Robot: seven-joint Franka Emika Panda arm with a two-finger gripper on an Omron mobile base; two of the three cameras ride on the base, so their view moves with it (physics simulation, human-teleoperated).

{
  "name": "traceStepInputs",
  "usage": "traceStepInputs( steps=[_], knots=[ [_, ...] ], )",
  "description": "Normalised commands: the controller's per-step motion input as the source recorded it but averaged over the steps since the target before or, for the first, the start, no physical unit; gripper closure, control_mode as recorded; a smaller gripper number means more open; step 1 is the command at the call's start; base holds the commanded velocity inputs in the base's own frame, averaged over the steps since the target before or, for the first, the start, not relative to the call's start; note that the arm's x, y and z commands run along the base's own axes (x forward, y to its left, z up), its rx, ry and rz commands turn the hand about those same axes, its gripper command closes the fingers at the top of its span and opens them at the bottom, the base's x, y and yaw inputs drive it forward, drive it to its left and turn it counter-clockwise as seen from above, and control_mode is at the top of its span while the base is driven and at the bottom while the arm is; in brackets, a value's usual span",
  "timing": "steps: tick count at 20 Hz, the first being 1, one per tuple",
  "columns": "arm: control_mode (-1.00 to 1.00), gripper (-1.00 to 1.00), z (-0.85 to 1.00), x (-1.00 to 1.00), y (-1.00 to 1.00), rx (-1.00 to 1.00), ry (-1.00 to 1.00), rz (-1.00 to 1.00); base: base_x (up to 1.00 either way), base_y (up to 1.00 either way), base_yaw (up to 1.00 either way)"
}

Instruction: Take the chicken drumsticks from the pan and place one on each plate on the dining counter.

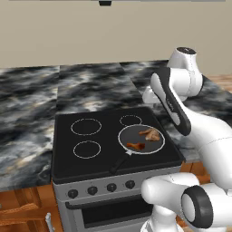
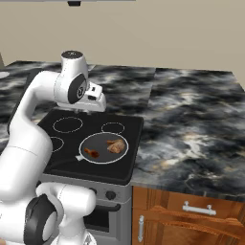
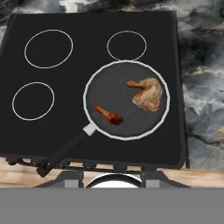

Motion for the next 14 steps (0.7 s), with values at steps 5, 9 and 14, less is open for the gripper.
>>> traceStepInputs(
  steps=[5, 9, 14],
  knots=[
    [-1.0, -1.0, -0.27, 0.0, -0.02, -0.04, 0.03, 0.0, 0.0, 0.0, 0.0],
    [-1.0, -1.0, -0.45, 0.0, 0.03, -0.06, 0.07, 0.12, 0.0, 0.0, 0.0],
    [-1.0, -1.0, -0.4, 0.02, 0.0, -0.02, 0.02, 0.32, 0.0, 0.0, 0.0]
  ],
)
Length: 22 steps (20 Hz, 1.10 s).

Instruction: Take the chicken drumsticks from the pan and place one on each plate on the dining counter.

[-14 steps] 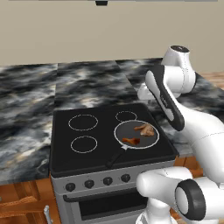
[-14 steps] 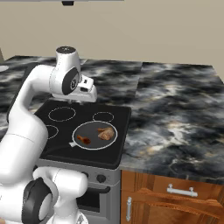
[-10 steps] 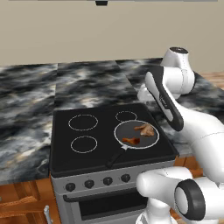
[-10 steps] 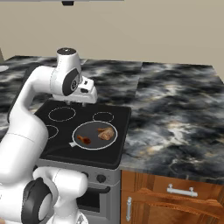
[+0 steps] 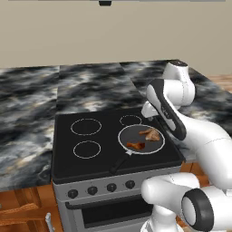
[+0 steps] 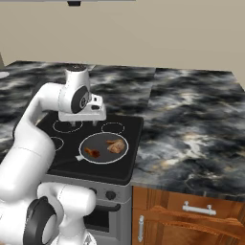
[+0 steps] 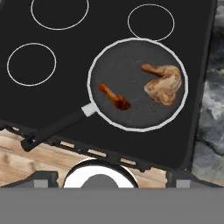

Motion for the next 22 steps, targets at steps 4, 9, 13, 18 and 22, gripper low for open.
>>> traceStepInputs(
  steps=[4, 9, 13, 18, 22],
  knots=[
    [-1.0, -1.0, -0.33, 0.18, 0.0, 0.0, 0.02, 0.44, 0.0, 0.0, 0.0],
    [-1.0, -1.0, -0.45, 0.22, 0.01, -0.01, 0.0, 0.46, 0.0, 0.0, 0.0],
    [-1.0, -1.0, -0.41, 0.43, 0.1, -0.05, 0.09, 0.19, 0.0, 0.0, 0.0],
    [-1.0, -1.0, -0.34, 0.42, 0.16, -0.1, 0.19, 0.02, 0.0, 0.0, 0.0],
    [-1.0, -1.0, -0.35, 0.28, 0.16, -0.11, 0.12, 0.0, 0.0, 0.0, 0.0]
  ],
)
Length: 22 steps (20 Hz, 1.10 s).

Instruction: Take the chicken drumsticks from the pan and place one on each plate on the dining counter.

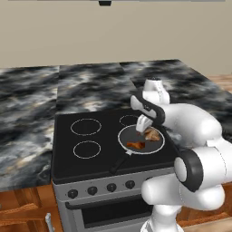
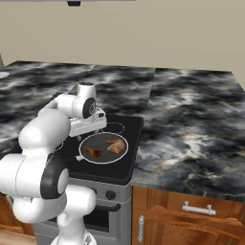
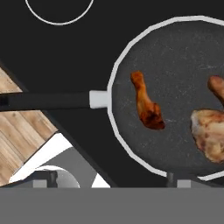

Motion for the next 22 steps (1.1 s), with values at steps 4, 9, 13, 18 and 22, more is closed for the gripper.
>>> traceStepInputs(
  steps=[4, 9, 13, 18, 22],
  knots=[
    [-1.0, -1.0, -0.46, 0.25, 0.08, -0.1, 0.01, 0.0, 0.0, 0.0, 0.0],
    [-1.0, -1.0, -0.48, 0.24, 0.02, -0.05, 0.0, 0.0, 0.0, 0.0, 0.0],
    [-1.0, -1.0, -0.49, 0.13, 0.0, 0.0, -0.05, 0.0, 0.0, 0.0, 0.0],
    [-1.0, -1.0, -0.43, 0.11, 0.0, 0.0, -0.07, 0.0, 0.0, 0.0, 0.0],
    [-1.0, -1.0, -0.33, 0.02, 0.0, 0.0, -0.07, 0.0, 0.0, 0.0, 0.0]
  ],
)
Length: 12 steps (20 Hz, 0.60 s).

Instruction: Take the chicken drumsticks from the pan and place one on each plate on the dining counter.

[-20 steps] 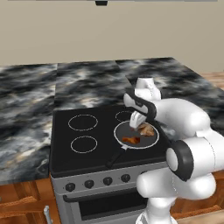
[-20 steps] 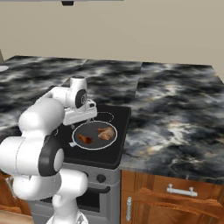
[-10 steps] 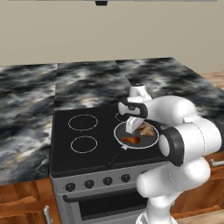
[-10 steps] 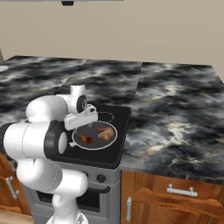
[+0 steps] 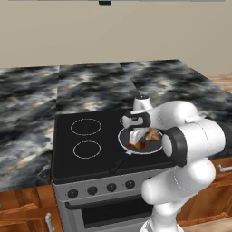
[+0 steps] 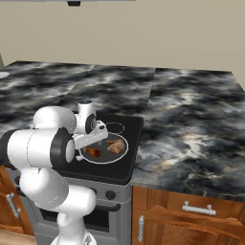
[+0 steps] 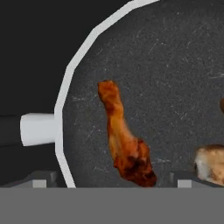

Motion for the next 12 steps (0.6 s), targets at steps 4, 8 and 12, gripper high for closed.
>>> traceStepInputs(
  steps=[4, 8, 12],
  knots=[
    [-1.0, -1.0, -0.27, 0.02, 0.0, 0.0, -0.01, 0.0, 0.0, 0.0, 0.0],
    [-1.0, -1.0, -0.24, 0.01, 0.0, 0.0, 0.0, 0.0, 0.0, 0.0, 0.0],
    [-1.0, -1.0, -0.19, 0.04, 0.0, 0.0, 0.0, 0.0, 0.0, 0.0, 0.0]
  ],
)
